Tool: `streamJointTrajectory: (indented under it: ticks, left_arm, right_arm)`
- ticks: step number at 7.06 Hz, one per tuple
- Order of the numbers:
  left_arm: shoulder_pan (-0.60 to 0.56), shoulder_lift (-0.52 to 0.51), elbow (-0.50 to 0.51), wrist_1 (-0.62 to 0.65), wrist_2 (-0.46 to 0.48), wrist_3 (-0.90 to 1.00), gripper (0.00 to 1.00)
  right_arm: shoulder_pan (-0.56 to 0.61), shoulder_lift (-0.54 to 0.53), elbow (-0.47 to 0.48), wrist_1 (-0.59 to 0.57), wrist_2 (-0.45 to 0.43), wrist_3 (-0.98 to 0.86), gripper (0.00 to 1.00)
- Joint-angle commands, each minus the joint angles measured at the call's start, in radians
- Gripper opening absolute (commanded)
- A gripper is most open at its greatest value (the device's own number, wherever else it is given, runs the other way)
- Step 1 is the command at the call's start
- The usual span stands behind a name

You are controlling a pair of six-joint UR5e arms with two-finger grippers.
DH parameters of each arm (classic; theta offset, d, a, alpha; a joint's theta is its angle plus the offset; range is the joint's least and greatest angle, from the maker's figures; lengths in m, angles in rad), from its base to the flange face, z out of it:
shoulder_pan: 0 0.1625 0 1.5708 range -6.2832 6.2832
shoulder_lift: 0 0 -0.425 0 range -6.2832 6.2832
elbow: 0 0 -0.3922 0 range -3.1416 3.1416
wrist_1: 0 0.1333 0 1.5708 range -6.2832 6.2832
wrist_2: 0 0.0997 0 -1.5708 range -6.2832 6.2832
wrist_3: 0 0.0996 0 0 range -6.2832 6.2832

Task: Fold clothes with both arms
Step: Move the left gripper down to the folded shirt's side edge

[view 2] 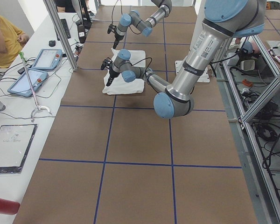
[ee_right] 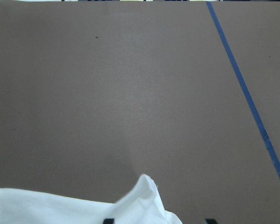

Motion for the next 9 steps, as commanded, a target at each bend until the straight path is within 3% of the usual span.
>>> streamJointTrajectory:
  ticks: [1,3,5,6,7,8,9]
  left_arm:
    - [0.013,0.194,-0.191,-0.066,-0.074,-0.016,1.0]
    - [0.112,0.34,-0.195,-0.32,-0.027,-0.12,1.0]
    - [0.207,0.336,-0.207,-0.323,0.027,-0.25,1.0]
    - [0.239,0.336,-0.21,-0.321,0.076,-0.258,0.86]
    - [0.263,0.336,-0.212,-0.317,0.091,-0.281,0.49]
    - [0.275,0.336,-0.212,-0.315,0.092,-0.286,0.19]
    - [0.277,0.338,-0.213,-0.315,0.093,-0.287,0.0]
  right_arm:
    - [0.013,-0.102,0.134,0.002,0.03,-0.053,1.0]
    - [0.005,-0.108,0.143,0.002,0.025,-0.047,1.0]
    - [-0.001,-0.11,0.148,0.002,0.02,-0.04,1.0]
    - [-0.002,-0.11,0.148,0.002,0.02,-0.038,1.0]
    - [-0.005,-0.11,0.148,0.002,0.019,-0.037,1.0]
    - [-0.007,-0.108,0.148,0.003,0.019,-0.037,1.0]
    - [-0.007,-0.108,0.148,0.003,0.017,-0.037,1.0]
